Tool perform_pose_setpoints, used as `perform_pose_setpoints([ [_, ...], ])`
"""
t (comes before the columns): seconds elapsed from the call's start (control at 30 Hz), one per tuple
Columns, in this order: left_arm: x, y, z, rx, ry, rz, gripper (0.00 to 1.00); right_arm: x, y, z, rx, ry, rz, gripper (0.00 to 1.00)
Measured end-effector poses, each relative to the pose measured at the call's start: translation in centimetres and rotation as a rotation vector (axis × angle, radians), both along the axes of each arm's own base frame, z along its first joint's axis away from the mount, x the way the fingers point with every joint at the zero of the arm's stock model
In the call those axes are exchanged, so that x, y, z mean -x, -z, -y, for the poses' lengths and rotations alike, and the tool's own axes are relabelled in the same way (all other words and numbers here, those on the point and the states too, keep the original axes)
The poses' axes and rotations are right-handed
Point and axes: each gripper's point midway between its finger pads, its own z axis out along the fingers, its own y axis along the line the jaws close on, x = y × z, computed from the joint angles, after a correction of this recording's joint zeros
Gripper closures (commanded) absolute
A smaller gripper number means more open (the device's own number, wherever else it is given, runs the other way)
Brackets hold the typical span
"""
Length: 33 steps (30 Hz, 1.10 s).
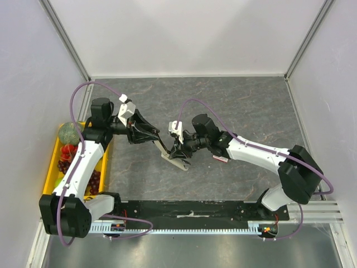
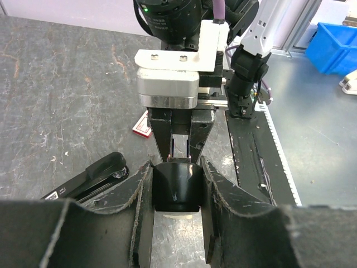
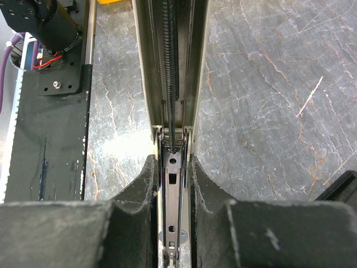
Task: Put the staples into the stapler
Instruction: Open the stapler at the center of the board.
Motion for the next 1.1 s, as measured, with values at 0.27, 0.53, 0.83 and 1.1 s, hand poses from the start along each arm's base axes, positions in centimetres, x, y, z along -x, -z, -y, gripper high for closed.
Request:
perform_pose_setpoints([
  [0.27, -0.6, 0.2, -1.0, 0.002, -0.038, 0.003, 0.66, -1.1, -0.4, 0.3, 0.008, 0.056, 0.037, 1.0],
  [0.53, -1.2, 0.6, -2.5, 0.004, -0.098, -0.009, 0.62, -2.0, -1.0, 0.6, -0.004, 0.095, 0.053, 1.0],
  [0.83, -2.5, 1.4, -3.2, -0.008, -0.155, 0.01, 0.56, -2.6, -1.1, 0.9, -0.003, 0.13, 0.034, 1.0],
  [1.1, -4.4, 3.0, -3.4, -0.018, -0.187, -0.028, 0.55, -3.8, -0.3, 1.6, 0.033, 0.217, 0.049, 1.0],
])
